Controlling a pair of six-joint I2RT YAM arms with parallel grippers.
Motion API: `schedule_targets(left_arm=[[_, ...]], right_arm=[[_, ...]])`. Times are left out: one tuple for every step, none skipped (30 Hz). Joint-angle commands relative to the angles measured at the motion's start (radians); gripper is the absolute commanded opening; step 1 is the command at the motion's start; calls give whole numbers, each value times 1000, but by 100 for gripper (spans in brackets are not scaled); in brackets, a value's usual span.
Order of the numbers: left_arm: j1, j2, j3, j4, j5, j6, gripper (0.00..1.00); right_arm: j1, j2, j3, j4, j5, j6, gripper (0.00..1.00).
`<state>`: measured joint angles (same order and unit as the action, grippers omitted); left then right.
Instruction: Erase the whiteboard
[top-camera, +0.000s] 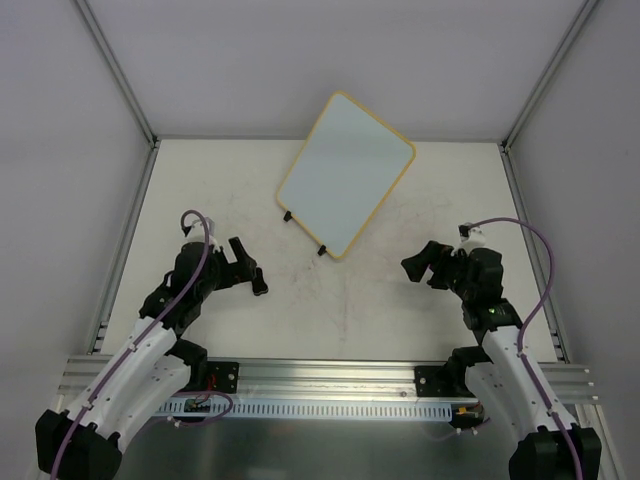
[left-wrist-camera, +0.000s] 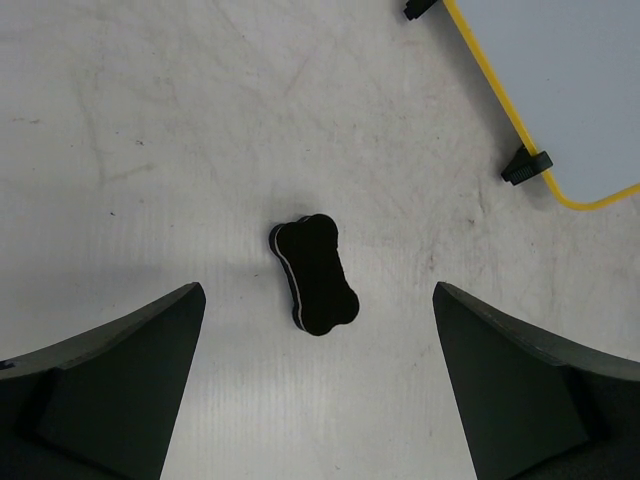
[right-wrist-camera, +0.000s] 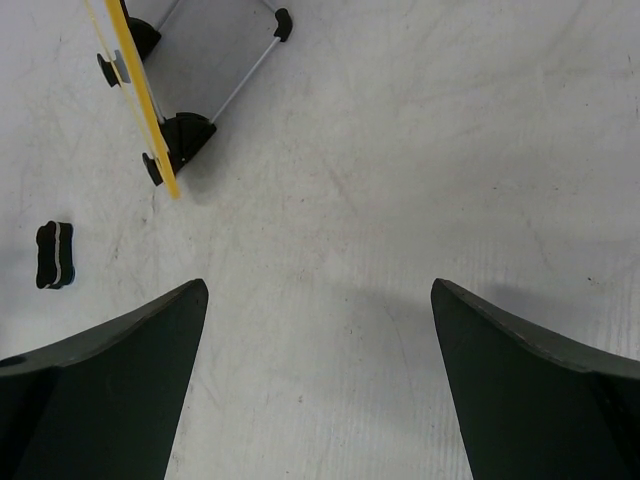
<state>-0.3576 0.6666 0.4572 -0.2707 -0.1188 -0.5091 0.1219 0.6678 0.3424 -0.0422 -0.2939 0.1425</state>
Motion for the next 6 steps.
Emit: schedule_targets(left_arm=[[12,-22,-9,5,-41,12,99],[12,-31,-11,7,-45,6,99],[12,-36,-12,7,-45,4,99],[12,-39,-11,7,-45,3,99],[12,-45,-9,7,-47,1,99],[12,-48,-9,7,-51,1,99]], right_arm=[[-2,-10,4,7,6,-14,99],[-4,-7,6,8,4,-14,99],[-4,-7,6,7,4,-11,99],[-5,-7,6,8,4,-9,99],[-2,-8,6,8,2,-11,99],[-2,-16,3,14,-2,-12,99]])
